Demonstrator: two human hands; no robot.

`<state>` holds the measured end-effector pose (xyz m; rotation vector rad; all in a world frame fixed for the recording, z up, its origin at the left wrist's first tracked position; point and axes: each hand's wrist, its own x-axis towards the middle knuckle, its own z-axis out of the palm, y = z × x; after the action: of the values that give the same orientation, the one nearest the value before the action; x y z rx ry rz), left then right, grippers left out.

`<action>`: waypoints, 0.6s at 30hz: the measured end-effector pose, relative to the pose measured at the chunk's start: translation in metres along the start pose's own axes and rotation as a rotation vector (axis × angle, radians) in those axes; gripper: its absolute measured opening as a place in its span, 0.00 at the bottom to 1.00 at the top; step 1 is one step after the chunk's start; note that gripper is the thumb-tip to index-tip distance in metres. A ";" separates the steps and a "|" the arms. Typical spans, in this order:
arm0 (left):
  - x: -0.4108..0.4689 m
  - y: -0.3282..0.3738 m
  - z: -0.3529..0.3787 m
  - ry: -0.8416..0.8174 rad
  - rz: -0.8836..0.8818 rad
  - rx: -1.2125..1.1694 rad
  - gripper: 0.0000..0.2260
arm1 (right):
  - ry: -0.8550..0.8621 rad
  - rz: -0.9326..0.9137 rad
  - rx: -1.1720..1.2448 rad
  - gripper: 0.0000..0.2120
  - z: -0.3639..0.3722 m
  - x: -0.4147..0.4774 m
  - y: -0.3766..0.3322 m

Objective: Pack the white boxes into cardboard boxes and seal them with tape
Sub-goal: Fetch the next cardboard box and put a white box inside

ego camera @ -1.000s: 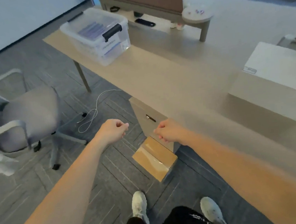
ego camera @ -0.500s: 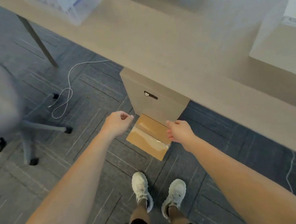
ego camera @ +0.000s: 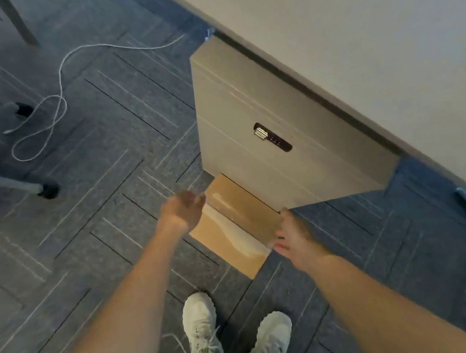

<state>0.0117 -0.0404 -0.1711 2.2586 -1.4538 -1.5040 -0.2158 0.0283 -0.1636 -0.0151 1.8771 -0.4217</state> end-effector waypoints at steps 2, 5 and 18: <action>0.033 -0.019 0.019 -0.003 0.000 0.003 0.19 | 0.043 0.031 0.012 0.26 0.014 0.036 0.008; 0.075 -0.048 0.043 -0.025 0.005 0.016 0.22 | 0.080 0.071 0.042 0.30 0.030 0.080 0.022; 0.205 -0.102 0.150 0.043 0.014 -0.016 0.35 | 0.234 0.069 0.050 0.35 0.050 0.244 0.084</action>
<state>-0.0166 -0.0697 -0.4418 2.2526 -1.4374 -1.4490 -0.2380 0.0404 -0.4252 0.1373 2.0900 -0.4377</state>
